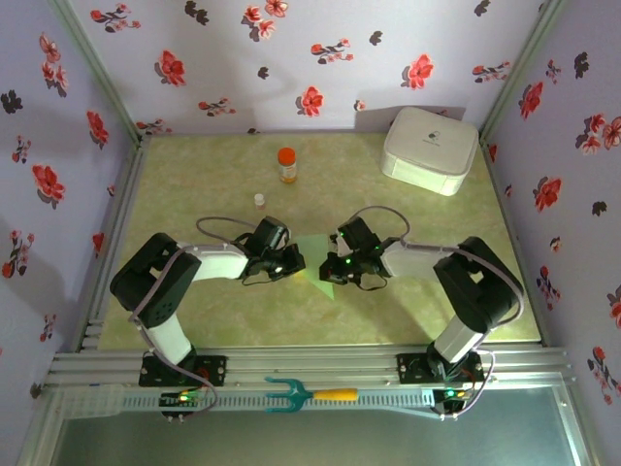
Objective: Fold a paper plane with a square sheet of paper (pick it up from the middle)
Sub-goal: Third fold the triangle at the center of the table.
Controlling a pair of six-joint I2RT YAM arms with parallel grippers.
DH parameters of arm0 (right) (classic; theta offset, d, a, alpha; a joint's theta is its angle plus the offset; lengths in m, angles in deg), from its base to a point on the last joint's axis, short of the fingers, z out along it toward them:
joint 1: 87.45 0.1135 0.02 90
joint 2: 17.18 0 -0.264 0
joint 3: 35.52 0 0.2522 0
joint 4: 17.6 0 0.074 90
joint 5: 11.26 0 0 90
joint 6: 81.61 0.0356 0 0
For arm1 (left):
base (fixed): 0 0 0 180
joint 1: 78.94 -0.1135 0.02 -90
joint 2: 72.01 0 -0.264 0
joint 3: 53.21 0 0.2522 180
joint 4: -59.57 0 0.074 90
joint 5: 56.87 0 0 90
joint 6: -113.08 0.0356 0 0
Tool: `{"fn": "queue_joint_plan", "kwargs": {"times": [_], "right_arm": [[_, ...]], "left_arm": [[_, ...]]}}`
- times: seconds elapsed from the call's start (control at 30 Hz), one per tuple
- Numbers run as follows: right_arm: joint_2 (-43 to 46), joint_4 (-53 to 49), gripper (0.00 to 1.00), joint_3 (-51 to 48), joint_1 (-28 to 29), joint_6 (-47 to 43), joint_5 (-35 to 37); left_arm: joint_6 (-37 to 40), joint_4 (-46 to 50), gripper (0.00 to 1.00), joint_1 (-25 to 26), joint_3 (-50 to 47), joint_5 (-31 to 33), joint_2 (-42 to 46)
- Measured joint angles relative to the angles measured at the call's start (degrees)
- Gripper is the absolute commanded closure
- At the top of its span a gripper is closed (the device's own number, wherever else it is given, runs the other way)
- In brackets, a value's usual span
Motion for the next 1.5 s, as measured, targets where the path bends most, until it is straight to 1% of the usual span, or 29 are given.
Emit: {"fn": "queue_joint_plan", "kwargs": {"times": [0.17,0.27,0.47,0.57,0.7,0.9,1.13,1.23,1.5], "right_arm": [[-0.63,0.79,1.00,-1.38,-0.02,-0.02,0.44],[-0.57,1.92,1.00,-2.01,-0.11,0.00,0.37],[-0.46,2.14,1.00,-2.19,-0.13,0.00,0.42],[-0.46,2.27,1.00,-2.23,-0.11,0.00,0.44],[-0.39,2.47,1.00,-2.36,-0.13,0.00,0.46],[-0.31,2.91,1.00,-2.64,-0.26,0.00,0.52],[-0.20,3.96,1.00,-2.99,-0.28,0.00,0.83],[-0.11,4.46,1.00,-3.23,-0.28,0.00,1.01],[0.09,4.76,1.00,-3.48,-0.28,-0.04,1.16]], "left_arm": [[0.07,0.79,1.00,0.22,0.11,0.66,0.48],[0.76,2.64,1.00,0.87,0.28,2.36,2.03],[2.03,3.65,1.00,4.22,2.21,5.49,5.49],[2.23,3.06,1.00,5.44,2.51,5.38,5.38],[2.16,2.21,1.00,5.55,2.23,5.33,3.72],[1.73,-1.44,1.00,3.65,-1.49,3.52,1.18],[1.75,-3.72,1.00,0.92,-3.02,0.81,1.25],[1.75,-3.10,1.00,-0.48,-3.02,-0.04,1.38],[2.47,1.22,1.00,-3.61,-2.89,0.11,3.02]]}}
